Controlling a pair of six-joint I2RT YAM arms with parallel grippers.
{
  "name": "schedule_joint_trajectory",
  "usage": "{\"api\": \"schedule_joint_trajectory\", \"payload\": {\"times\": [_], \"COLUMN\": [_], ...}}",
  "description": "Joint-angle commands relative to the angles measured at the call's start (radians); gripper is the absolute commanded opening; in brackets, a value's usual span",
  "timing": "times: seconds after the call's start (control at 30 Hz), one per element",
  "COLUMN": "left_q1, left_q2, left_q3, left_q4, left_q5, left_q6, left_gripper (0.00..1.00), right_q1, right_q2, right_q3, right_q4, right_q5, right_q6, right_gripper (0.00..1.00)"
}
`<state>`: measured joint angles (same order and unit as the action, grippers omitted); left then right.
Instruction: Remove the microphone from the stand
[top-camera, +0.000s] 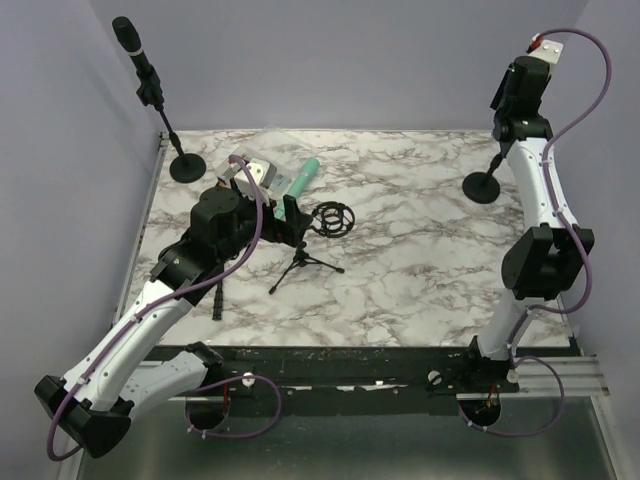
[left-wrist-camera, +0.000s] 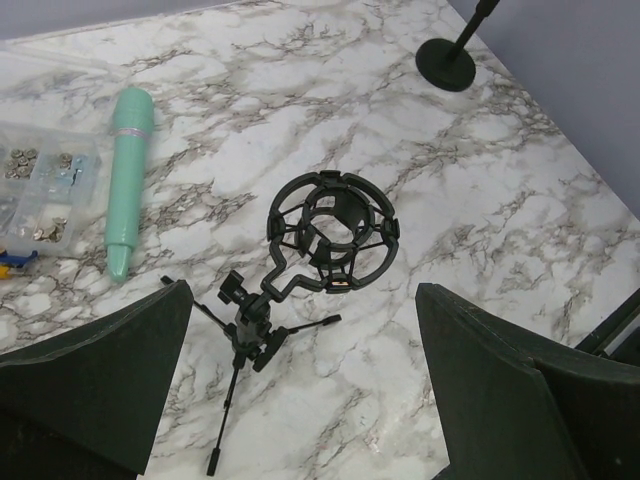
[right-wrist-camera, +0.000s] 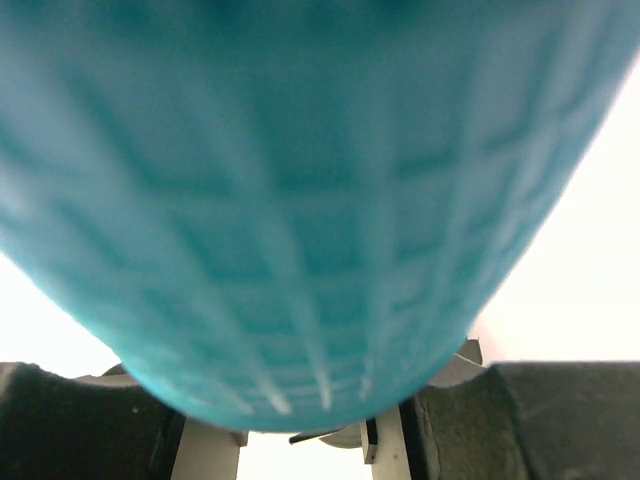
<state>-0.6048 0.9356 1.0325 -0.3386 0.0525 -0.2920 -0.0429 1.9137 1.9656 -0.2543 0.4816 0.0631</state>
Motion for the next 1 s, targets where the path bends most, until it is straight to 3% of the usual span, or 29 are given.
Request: {"api": "schedule_joint_trajectory", "payload": {"times": [0.0, 0.2, 0.5, 0.6, 0.97], "left_q1": [-0.009, -0.009, -0.010, -0.011, -0.012], "left_q2": [-0.024, -0.023, -0.029, -0.030, -0.040], "left_q3": [0.003, 0.003, 0.005, 0.006, 0.005], "left_q4": [0.006, 0.007, 0.007, 0.007, 0.006], "left_q5": [-0.005, 0.012, 0.022, 0.028, 0.018], "left_q6": [0.006, -0.001, -0.006, -0.009, -0.004], "left_gripper": [0.96, 0.96, 0.96, 0.96, 0.96], "right_q1": [0.010, 0.112, 0.373, 0.415, 0.482], "right_q2": [-0.153, -0.348, -0.609, -0.680, -0.838], "right_q3": [-0.132, -0.370, -0.626, -0.687, -0.751], "right_q4": [-0.064, -0.042, -0.064, -0.092, -0.154], "right_q5": [-0.211, -0.339, -0.362, -0.372, -0.626], "right_q6": [0.097, 0.081, 0.059, 0.052, 0.136], "right_gripper": [0.01, 0.01, 0.01, 0.01, 0.01]}}
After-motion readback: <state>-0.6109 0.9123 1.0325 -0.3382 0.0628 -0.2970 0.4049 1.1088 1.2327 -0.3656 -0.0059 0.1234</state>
